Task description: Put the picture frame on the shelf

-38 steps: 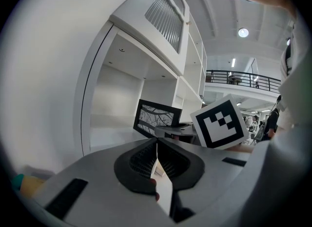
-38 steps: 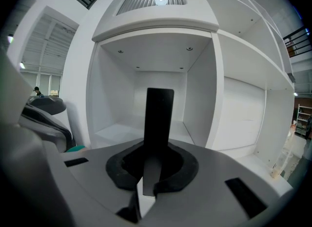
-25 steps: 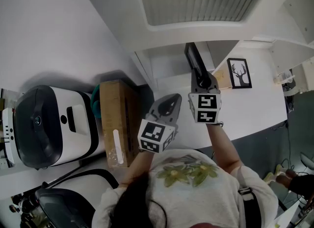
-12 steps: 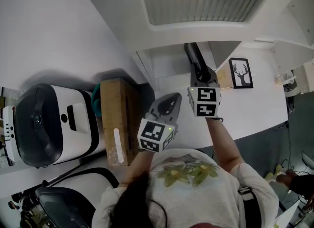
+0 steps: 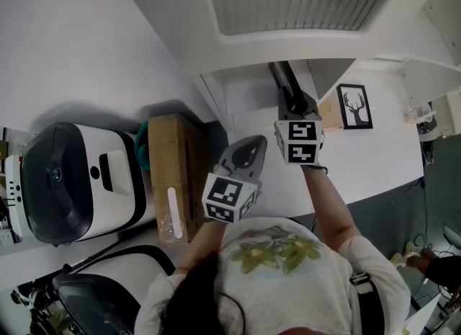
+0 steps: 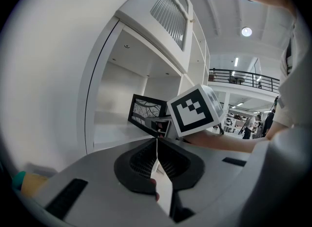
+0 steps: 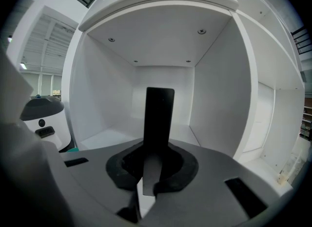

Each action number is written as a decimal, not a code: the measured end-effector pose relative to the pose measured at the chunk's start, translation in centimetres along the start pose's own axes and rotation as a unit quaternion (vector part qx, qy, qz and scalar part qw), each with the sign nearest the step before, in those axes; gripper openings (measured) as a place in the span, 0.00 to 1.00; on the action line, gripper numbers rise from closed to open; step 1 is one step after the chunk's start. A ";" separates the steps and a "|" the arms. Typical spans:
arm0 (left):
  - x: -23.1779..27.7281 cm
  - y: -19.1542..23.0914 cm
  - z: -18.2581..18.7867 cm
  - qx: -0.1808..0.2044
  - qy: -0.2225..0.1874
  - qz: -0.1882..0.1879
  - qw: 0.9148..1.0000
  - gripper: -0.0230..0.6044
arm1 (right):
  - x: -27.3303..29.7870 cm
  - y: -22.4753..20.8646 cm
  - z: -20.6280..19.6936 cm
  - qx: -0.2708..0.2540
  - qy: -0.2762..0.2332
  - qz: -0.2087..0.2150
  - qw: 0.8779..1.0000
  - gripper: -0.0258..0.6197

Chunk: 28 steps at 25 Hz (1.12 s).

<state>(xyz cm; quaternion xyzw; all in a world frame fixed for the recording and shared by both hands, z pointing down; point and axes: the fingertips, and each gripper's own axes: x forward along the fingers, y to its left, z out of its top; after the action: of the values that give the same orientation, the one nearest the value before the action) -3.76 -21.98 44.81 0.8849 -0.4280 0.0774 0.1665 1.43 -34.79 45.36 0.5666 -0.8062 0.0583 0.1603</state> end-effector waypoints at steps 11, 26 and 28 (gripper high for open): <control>-0.2 0.0 0.0 -0.001 0.000 0.001 1.000 0.09 | 1.1 0.2 0.3 -0.006 0.006 0.004 1.000 0.10; -0.6 0.2 -0.3 -0.002 0.001 0.004 1.000 0.09 | 1.6 0.4 0.3 -0.001 0.009 0.022 1.000 0.11; -0.6 0.2 -0.3 -0.002 0.001 0.004 1.000 0.09 | 1.5 0.3 0.6 0.001 0.003 0.020 1.000 0.11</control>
<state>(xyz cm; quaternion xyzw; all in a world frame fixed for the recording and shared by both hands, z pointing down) -4.28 -21.56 44.98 0.8827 -0.4318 0.0784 0.1682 0.62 -36.20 45.25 0.5505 -0.8167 0.0639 0.1610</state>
